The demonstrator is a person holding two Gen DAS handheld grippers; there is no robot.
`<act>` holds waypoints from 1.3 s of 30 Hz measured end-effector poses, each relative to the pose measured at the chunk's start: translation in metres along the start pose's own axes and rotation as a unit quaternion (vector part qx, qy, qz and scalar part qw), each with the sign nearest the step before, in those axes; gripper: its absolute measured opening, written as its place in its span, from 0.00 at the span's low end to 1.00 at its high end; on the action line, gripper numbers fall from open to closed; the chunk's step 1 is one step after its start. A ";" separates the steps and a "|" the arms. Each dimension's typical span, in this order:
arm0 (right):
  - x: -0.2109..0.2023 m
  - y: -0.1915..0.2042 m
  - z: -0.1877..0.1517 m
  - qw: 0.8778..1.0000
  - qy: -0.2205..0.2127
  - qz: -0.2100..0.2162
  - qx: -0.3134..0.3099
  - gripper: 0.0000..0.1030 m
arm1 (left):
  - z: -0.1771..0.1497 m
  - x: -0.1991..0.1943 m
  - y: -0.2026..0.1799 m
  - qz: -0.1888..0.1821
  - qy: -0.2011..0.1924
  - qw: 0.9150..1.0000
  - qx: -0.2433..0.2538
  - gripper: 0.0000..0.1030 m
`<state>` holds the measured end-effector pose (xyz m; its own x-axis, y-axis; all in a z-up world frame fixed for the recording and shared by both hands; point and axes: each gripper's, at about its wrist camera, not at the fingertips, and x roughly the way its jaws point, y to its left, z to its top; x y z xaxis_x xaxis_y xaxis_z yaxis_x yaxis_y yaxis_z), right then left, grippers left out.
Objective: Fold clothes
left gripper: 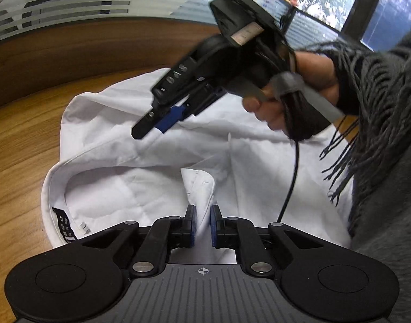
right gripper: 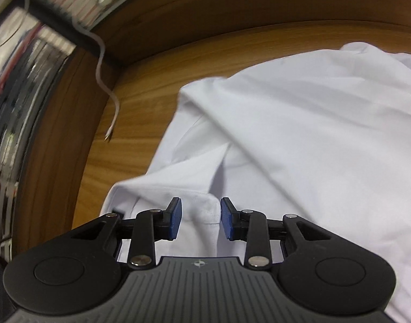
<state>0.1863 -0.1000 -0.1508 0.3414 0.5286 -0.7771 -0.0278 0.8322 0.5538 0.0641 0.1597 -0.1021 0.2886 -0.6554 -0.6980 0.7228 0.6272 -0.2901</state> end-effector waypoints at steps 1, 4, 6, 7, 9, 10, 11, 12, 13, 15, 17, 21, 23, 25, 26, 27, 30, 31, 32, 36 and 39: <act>-0.002 0.004 -0.003 1.000 0.004 0.006 -0.007 0.36 | 0.000 -0.001 0.001 0.000 -0.002 1.000 -0.005 0.13; -0.004 0.017 -0.015 0.999 0.020 0.016 -0.043 0.39 | 0.001 -0.002 0.000 0.006 -0.004 1.000 -0.007 0.13; -0.003 0.024 -0.023 0.997 0.034 0.019 -0.067 0.39 | 0.001 0.000 -0.003 0.008 -0.001 1.000 -0.002 0.13; 0.003 0.026 -0.027 0.996 0.044 0.017 -0.072 0.40 | 0.001 0.001 -0.004 0.010 0.001 1.000 0.001 0.13; 0.014 0.030 -0.035 0.995 0.063 0.012 -0.082 0.40 | 0.001 0.004 -0.007 0.012 0.005 1.000 0.007 0.13; 0.020 0.032 -0.039 0.994 0.072 0.009 -0.087 0.40 | 0.000 0.006 -0.008 0.014 0.007 1.000 0.010 0.13; 0.027 0.033 -0.042 0.993 0.079 0.002 -0.089 0.42 | 0.000 0.007 -0.009 0.016 0.009 1.000 0.012 0.13; 0.030 0.034 -0.044 0.993 0.075 0.002 -0.092 0.43 | -0.001 0.008 -0.010 0.019 0.010 1.000 0.013 0.13; 0.030 0.035 -0.043 0.993 0.077 0.005 -0.092 0.53 | -0.001 0.008 -0.009 0.021 0.009 1.000 0.012 0.13; 0.029 0.038 -0.042 0.993 0.078 0.004 -0.091 0.53 | -0.002 0.006 -0.008 0.026 0.004 1.000 0.007 0.13; 0.018 0.040 -0.039 0.993 0.069 0.006 -0.093 0.55 | -0.001 0.006 -0.006 0.029 -0.003 1.000 -0.003 0.13; -0.018 0.031 -0.034 0.997 0.028 0.007 -0.078 0.63 | -0.002 0.009 0.003 0.041 -0.015 0.998 -0.049 0.13; -0.032 0.025 -0.035 0.997 0.013 -0.012 -0.072 0.63 | -0.003 0.014 0.011 0.050 -0.013 0.995 -0.082 0.13; -0.044 0.016 -0.037 0.997 -0.001 -0.034 -0.063 0.63 | -0.005 0.022 0.017 0.063 -0.004 0.993 -0.104 0.13; -0.050 0.012 -0.039 0.998 -0.009 -0.040 -0.053 0.63 | -0.006 0.028 0.020 0.069 0.002 0.992 -0.109 0.16; -0.057 0.007 -0.041 0.998 -0.017 -0.045 -0.042 0.63 | -0.006 0.032 0.022 0.079 0.006 0.991 -0.108 0.18; -0.077 -0.007 -0.053 0.997 -0.038 -0.064 -0.020 0.63 | -0.005 0.044 0.025 0.118 0.017 0.989 -0.088 0.40; -0.082 -0.010 -0.059 0.996 -0.045 -0.070 -0.016 0.63 | -0.005 0.044 0.024 0.124 0.016 0.989 -0.081 0.46; -0.089 -0.012 -0.064 0.996 -0.050 -0.075 -0.013 0.63 | -0.004 0.043 0.024 0.126 0.014 0.989 -0.076 0.46; -0.112 -0.014 -0.091 0.992 -0.067 -0.103 -0.016 0.64 | -0.001 0.016 0.029 0.115 -0.008 0.990 -0.080 0.50; -0.130 -0.015 -0.114 0.989 -0.082 -0.120 -0.024 0.67 | 0.002 -0.007 0.027 0.114 -0.028 0.990 -0.082 0.53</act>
<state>0.0349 -0.1616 -0.0924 0.4917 0.2829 -0.8235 0.0296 0.9398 0.3405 0.0825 0.1805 -0.1040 0.4704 -0.5086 -0.7211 0.5244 0.8184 -0.2351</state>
